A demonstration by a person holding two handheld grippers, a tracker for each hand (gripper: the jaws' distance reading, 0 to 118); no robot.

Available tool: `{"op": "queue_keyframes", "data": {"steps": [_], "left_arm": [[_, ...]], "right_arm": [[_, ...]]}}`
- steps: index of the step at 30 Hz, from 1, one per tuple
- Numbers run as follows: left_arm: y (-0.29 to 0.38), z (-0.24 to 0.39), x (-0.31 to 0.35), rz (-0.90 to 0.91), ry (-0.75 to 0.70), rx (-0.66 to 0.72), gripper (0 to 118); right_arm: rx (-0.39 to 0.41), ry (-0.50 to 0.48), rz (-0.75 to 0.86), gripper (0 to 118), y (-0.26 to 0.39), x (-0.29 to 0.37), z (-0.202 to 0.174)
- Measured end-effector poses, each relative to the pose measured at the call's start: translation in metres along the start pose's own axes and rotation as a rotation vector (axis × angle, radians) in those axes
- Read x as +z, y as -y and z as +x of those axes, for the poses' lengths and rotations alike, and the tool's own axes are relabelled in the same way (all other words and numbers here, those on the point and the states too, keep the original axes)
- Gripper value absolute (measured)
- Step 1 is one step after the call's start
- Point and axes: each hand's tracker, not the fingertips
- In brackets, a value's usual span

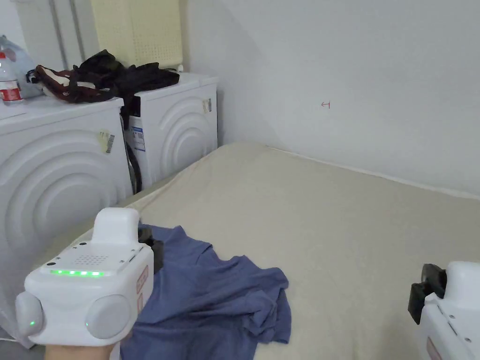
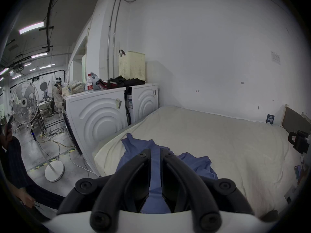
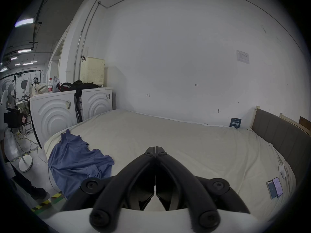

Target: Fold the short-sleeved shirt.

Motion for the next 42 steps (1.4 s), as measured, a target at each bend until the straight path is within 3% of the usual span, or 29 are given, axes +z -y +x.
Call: {"op": "queue_keyframes", "data": {"steps": [17,18,19,20,22,31,34,36,37,38,42], "left_arm": [[0.110,0.038,-0.140,-0.434,0.190,-0.056,12],[0.115,0.040,-0.148,-0.445,0.172,-0.043,25],[0.120,0.040,-0.157,-0.461,0.177,-0.042,65],[0.124,0.041,-0.167,-0.514,0.191,-0.050,118],[0.169,0.050,-0.174,-0.702,0.209,-0.091,114],[0.173,0.061,-0.215,-0.663,0.181,-0.124,115],[0.165,0.052,-0.216,-0.684,0.229,-0.060,106],[0.153,0.044,-0.207,-0.637,0.229,-0.047,66],[0.147,0.042,-0.206,-0.632,0.230,-0.048,29],[0.143,0.039,-0.206,-0.624,0.239,-0.027,6],[0.125,0.041,-0.200,-0.663,0.230,0.032,6]], "right_arm": [[0.036,-0.001,-0.201,1,0.062,-0.043,-0.017],[0.041,-0.004,-0.216,1,0.065,-0.045,-0.017],[0.047,-0.002,-0.230,1,0.068,-0.048,-0.017],[0.049,-0.002,-0.237,1,0.072,-0.049,-0.017],[0.052,-0.007,-0.264,1,0.078,-0.051,-0.016],[0.054,-0.029,-0.335,1,0.098,-0.057,-0.017],[0.054,-0.028,-0.350,1,0.100,-0.053,-0.013],[0.038,-0.031,-0.358,1,0.101,-0.050,-0.008],[0.034,-0.034,-0.360,1,0.101,-0.047,-0.005],[0.033,-0.033,-0.360,1,0.101,-0.045,-0.003],[-0.008,-0.008,-0.340,1,0.097,-0.027,0.013]]}}
